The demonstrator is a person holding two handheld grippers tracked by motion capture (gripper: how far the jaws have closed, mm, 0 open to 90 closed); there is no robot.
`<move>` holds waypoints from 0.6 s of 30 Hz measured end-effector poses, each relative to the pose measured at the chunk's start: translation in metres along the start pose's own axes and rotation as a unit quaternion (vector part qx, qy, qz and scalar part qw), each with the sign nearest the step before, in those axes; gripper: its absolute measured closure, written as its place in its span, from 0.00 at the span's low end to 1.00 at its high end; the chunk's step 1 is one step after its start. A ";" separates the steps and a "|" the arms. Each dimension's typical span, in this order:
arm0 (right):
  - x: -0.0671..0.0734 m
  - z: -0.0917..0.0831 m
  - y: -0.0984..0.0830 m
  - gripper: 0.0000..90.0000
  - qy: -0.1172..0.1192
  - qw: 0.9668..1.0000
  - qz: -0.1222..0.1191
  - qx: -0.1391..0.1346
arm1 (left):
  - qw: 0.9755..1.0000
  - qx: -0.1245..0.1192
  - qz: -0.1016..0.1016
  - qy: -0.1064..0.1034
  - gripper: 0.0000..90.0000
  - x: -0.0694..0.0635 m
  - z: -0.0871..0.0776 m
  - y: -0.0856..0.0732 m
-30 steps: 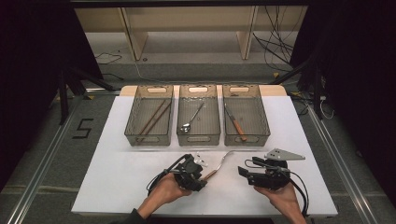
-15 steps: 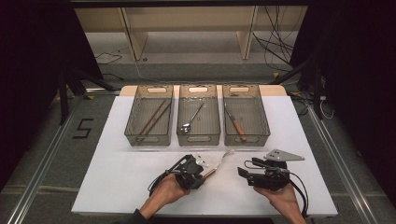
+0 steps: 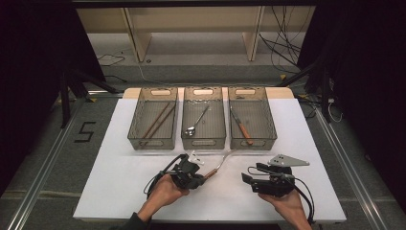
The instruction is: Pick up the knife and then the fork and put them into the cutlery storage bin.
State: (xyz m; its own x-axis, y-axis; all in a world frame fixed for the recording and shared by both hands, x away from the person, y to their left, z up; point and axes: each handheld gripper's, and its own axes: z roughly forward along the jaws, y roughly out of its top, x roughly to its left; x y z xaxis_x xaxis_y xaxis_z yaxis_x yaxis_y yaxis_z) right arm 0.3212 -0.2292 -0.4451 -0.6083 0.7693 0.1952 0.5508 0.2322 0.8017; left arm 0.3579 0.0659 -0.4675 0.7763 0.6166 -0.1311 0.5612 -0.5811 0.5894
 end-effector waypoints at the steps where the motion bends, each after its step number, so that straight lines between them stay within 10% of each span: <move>1: 0.001 0.000 0.000 0.32 0.001 1.000 0.000 0.000 | 1.000 -0.004 0.000 -0.001 0.90 0.000 -0.002 0.000; 18: 0.020 0.010 -0.001 0.32 0.021 1.000 -0.008 0.006 | 0.999 -0.040 0.011 -0.021 0.90 -0.006 -0.023 0.001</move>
State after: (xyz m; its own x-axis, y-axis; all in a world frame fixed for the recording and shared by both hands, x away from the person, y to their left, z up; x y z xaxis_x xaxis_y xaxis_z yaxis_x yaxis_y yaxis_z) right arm 0.3139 -0.2078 -0.4476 -0.6403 0.7398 0.2066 0.5482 0.2517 0.7976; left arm 0.3470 0.0737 -0.4478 0.8001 0.5809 -0.1498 0.5208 -0.5487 0.6540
